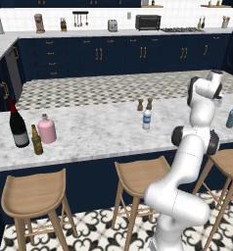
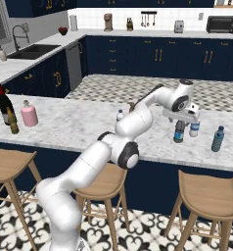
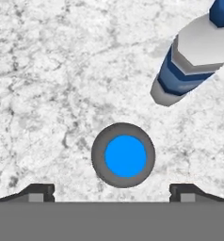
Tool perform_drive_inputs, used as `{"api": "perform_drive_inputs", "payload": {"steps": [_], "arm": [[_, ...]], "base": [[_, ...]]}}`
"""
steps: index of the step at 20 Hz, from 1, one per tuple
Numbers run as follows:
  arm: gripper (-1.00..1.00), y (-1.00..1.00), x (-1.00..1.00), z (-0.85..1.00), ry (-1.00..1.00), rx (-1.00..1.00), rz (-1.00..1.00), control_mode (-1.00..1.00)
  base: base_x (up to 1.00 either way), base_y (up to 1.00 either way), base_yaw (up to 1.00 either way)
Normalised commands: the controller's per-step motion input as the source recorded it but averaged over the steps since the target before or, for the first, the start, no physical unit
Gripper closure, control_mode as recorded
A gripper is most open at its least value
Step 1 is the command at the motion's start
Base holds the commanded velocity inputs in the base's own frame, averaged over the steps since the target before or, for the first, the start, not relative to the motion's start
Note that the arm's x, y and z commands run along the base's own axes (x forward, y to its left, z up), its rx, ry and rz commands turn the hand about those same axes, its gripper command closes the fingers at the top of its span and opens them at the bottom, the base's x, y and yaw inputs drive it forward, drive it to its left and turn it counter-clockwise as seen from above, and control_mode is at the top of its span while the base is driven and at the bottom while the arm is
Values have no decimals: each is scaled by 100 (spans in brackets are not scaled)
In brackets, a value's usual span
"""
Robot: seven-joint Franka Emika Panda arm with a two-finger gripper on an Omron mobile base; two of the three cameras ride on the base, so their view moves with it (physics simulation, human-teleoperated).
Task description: Move the plastic bottles in the middle to the plastics group, and the glass bottles in the middle to the glass group.
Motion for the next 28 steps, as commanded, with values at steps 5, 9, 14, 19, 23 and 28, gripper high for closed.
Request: {"api": "perform_drive_inputs", "payload": {"steps": [5, 9, 14, 19, 23, 28], "arm": [[-100, 42, -73, -10, -20, 0, 0, -100], [-100, 53, -88, -5, -29, -2, 0, -100], [-100, 47, -97, -11, -26, -3, 0, -100], [-100, 87, -99, -25, -32, -11, 0, -100], [-100, 100, -55, -6, -30, -18, 0, -100], [-100, 100, -3, 1, -20, -20, 0, -100]], "base": [[0, 0, 0], [0, 0, 0], [0, 0, 0], [0, 0, 0], [0, 0, 0], [0, 0, 0]]}}
